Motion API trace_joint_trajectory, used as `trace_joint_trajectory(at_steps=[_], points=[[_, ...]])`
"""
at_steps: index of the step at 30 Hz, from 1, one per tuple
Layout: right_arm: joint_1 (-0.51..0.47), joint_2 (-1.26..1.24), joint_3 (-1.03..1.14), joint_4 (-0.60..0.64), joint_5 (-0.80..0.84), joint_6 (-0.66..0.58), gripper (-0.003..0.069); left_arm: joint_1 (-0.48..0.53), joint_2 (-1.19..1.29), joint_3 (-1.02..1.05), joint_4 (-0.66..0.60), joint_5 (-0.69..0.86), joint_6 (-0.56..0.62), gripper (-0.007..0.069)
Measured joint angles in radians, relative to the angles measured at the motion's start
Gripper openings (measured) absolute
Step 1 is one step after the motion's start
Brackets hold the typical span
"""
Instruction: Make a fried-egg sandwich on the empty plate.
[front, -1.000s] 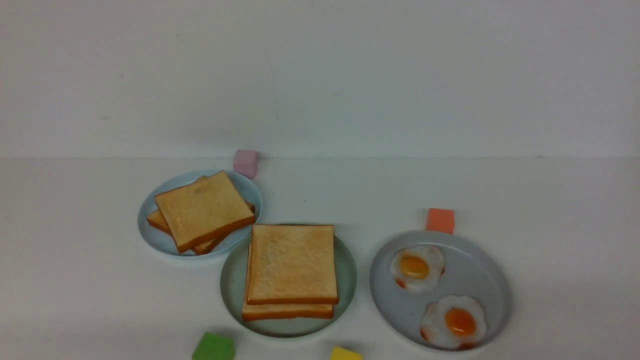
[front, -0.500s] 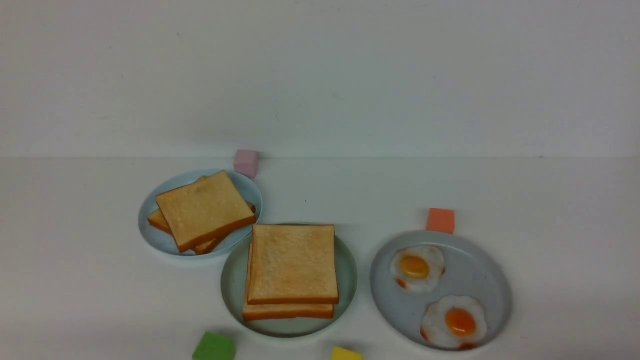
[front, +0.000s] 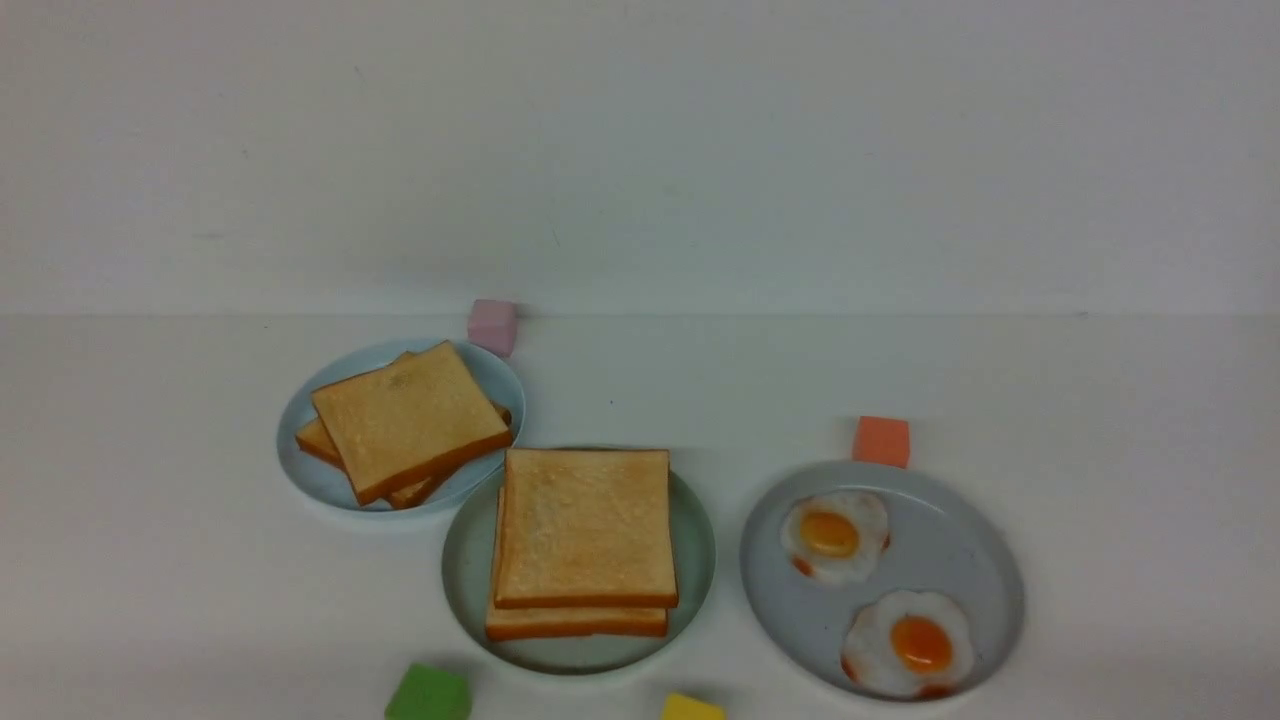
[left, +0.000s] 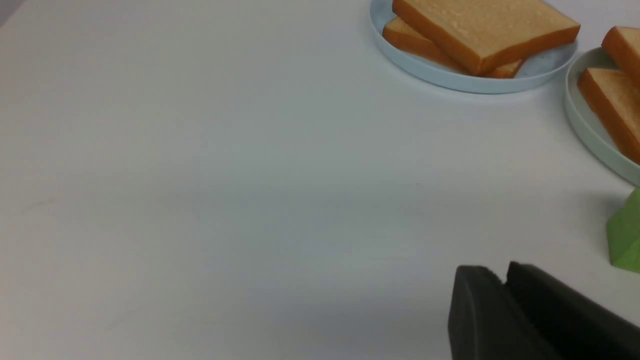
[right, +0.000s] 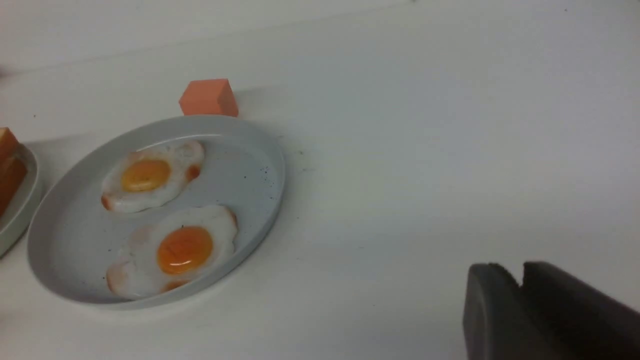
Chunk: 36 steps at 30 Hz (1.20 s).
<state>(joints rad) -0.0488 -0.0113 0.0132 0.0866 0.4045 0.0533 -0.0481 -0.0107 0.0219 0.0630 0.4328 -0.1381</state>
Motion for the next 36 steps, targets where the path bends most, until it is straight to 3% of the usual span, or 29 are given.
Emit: trace_joint_trajectory(at_steps=[36], points=[[0.000, 0.000, 0.002, 0.000, -0.007, 0.000, 0.0148, 0.000, 0.000, 0.000, 0.000, 0.000, 0.000, 0.0128]])
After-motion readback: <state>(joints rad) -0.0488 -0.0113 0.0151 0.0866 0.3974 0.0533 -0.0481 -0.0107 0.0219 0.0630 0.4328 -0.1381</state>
